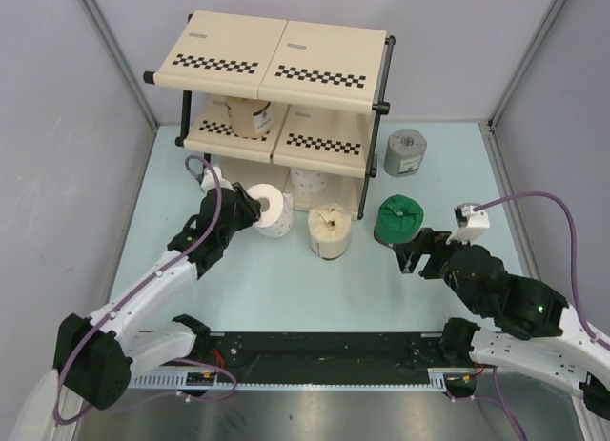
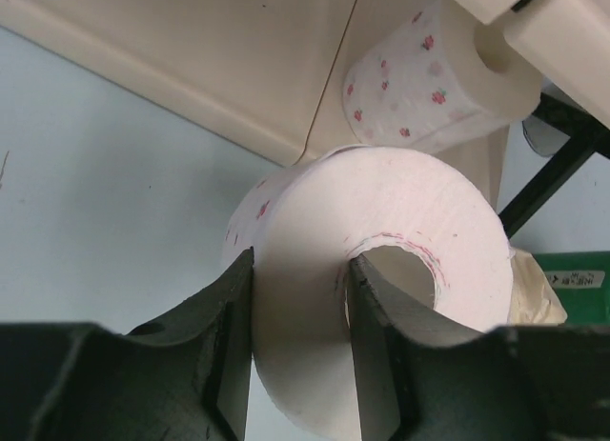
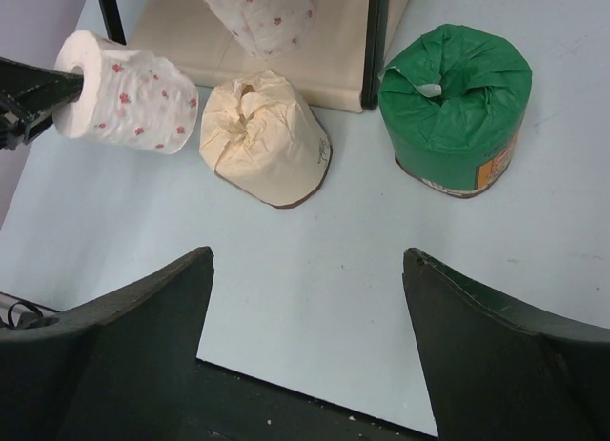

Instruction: Place and organize the paper towels onto the shelf

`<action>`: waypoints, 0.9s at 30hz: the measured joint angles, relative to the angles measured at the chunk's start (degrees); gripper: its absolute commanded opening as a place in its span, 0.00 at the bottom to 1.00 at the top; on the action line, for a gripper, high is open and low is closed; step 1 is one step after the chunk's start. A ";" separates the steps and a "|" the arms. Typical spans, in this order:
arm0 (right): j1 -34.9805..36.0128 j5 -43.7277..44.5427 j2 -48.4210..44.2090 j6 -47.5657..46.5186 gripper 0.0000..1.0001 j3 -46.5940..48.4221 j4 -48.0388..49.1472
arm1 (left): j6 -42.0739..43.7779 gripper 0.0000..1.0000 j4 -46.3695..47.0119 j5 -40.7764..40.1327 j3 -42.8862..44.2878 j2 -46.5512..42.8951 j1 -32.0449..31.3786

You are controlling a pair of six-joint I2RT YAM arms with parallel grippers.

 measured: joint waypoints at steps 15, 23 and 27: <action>-0.11 0.17 -3.32 0.46 0.85 -0.20 -2.19 | -0.57 0.23 11.47 5.55 2.62 15.43 9.46; -0.37 0.22 -2.73 0.63 0.85 -0.20 -3.15 | -1.60 0.22 16.76 7.02 7.65 22.40 10.86; -0.35 -0.20 -2.86 1.18 0.85 -0.24 -3.43 | -2.64 0.21 19.02 7.06 9.35 26.10 11.15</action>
